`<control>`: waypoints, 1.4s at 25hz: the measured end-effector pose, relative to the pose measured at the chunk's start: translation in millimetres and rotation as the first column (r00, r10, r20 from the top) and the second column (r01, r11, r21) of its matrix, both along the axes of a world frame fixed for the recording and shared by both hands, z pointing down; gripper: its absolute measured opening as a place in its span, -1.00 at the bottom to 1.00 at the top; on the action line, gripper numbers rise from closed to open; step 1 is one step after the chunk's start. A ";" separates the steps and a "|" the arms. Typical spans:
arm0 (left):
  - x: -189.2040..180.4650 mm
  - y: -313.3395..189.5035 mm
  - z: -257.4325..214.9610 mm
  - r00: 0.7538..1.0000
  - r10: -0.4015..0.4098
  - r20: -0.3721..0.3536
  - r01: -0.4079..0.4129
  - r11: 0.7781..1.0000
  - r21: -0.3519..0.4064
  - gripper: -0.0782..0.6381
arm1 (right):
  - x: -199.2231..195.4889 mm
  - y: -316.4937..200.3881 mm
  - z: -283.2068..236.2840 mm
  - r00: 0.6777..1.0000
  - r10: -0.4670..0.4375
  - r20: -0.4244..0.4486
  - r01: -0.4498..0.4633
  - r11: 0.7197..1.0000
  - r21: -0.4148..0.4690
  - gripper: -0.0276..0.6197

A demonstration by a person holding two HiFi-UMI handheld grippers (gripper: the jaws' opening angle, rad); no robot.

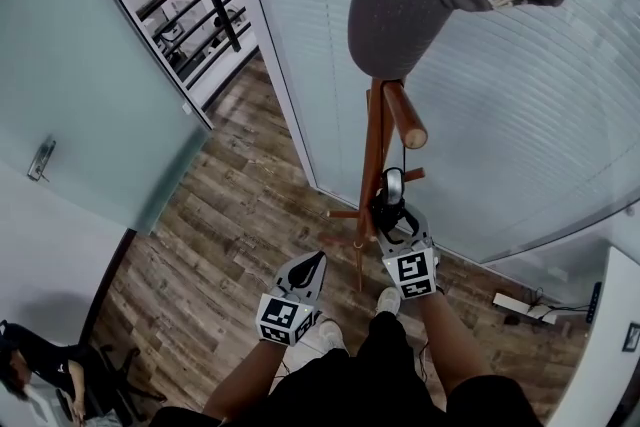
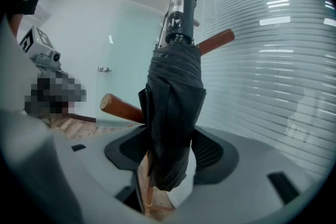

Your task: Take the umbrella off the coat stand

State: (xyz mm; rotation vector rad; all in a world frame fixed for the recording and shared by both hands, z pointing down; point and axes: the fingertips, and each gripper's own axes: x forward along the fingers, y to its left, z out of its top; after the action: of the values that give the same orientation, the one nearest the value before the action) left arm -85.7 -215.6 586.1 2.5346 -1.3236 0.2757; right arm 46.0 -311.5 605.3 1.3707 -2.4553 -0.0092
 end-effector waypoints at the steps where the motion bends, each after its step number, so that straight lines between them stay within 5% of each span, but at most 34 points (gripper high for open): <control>1: 0.9 -0.2 -1.3 1.000 0.003 0.002 -0.003 1.000 0.003 -0.75 | 0.5 0.0 -0.4 1.000 -0.002 0.000 0.002 1.000 -0.003 -0.14; 21: 2.9 5.0 -5.8 1.000 0.024 -0.013 -0.024 1.000 0.009 -0.75 | 15.2 44.4 -44.6 1.000 -0.003 -0.016 0.004 0.999 0.037 -0.15; 35: 3.0 15.4 -6.6 0.999 0.032 -0.029 -0.031 0.999 0.028 -0.75 | 2.8 88.6 -112.6 0.993 -0.038 0.108 0.025 0.993 0.113 -0.16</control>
State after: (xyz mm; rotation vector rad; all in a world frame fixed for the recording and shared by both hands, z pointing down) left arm -82.7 -200.1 579.5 2.5745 -1.2861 0.2268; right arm 48.7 -222.9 492.7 1.4130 -2.6035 -0.0813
